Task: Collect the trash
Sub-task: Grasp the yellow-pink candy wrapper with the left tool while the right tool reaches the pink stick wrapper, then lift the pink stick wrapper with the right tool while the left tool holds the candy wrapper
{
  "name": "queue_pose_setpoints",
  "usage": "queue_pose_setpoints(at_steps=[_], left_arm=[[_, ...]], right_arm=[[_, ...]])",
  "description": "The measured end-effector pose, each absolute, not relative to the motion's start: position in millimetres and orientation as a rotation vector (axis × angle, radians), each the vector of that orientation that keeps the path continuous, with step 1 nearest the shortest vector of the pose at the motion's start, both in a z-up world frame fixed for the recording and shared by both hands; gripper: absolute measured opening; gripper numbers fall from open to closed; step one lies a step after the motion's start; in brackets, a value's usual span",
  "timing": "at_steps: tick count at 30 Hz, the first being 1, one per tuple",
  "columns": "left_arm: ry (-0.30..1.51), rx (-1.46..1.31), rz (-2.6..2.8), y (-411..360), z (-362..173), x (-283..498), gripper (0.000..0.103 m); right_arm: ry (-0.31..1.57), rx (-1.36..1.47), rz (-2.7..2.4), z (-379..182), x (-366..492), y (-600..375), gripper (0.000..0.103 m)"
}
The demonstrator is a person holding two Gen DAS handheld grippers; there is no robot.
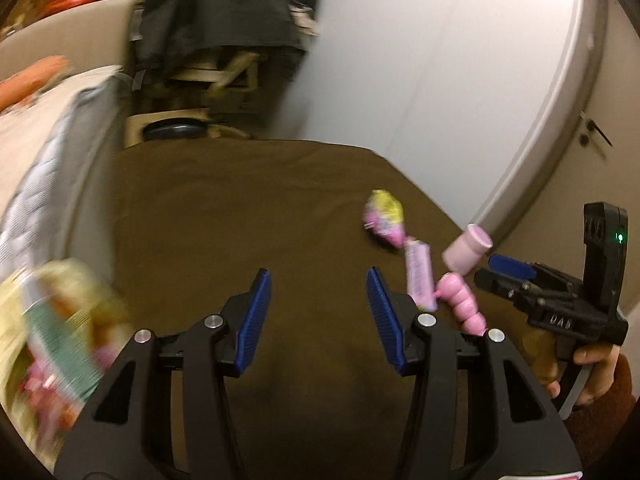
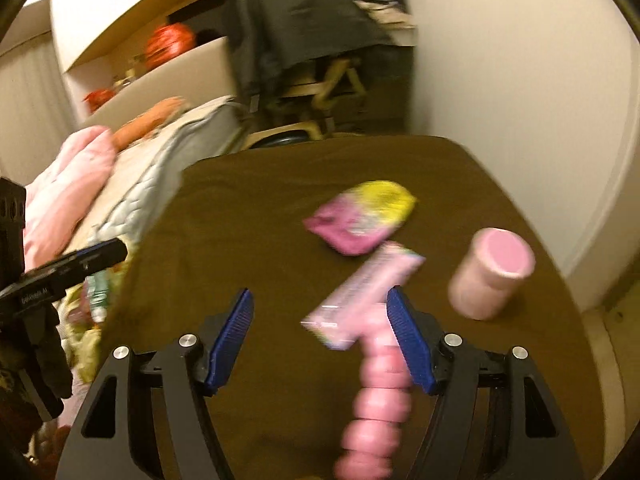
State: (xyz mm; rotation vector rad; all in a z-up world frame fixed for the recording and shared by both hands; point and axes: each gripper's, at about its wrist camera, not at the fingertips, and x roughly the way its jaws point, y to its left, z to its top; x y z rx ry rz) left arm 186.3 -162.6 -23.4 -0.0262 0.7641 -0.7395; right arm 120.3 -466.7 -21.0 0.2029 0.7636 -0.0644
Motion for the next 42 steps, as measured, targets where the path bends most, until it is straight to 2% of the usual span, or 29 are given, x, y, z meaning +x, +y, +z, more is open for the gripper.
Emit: queue_pose_setpoints(at_steps=[8, 13, 16, 17, 22, 30, 38, 42], left_arm=[[0.813, 0.156, -0.828, -301, -51, 241, 0.048], [0.942, 0.174, -0.760, -349, -81, 278, 0.045], [1.020, 0.137, -0.777, -358, -92, 287, 0.023], [1.031, 0.137, -0.778, -358, -95, 285, 0.009], [1.019, 0.105, -0.764, -326, -91, 268, 0.008], [0.937, 0.011, -0.611, -219, -59, 228, 0.008], [0.936, -0.014, -0.582, -161, -55, 173, 0.008], [0.952, -0.035, -0.572, -138, -58, 152, 0.008]], right_arm=[[0.779, 0.236, -0.171, -39, 104, -519, 0.065], [0.816, 0.230, -0.176, -46, 101, -529, 0.065], [0.808, 0.223, -0.123, -45, 106, -526, 0.065], [0.803, 0.216, -0.112, -45, 109, -524, 0.065], [0.822, 0.241, -0.078, -48, 130, -519, 0.065], [0.927, 0.306, -0.090, -63, 181, -505, 0.065], [1.060, 0.222, -0.147, -82, 223, -491, 0.051], [1.050, 0.157, -0.099, -80, 225, -478, 0.029]])
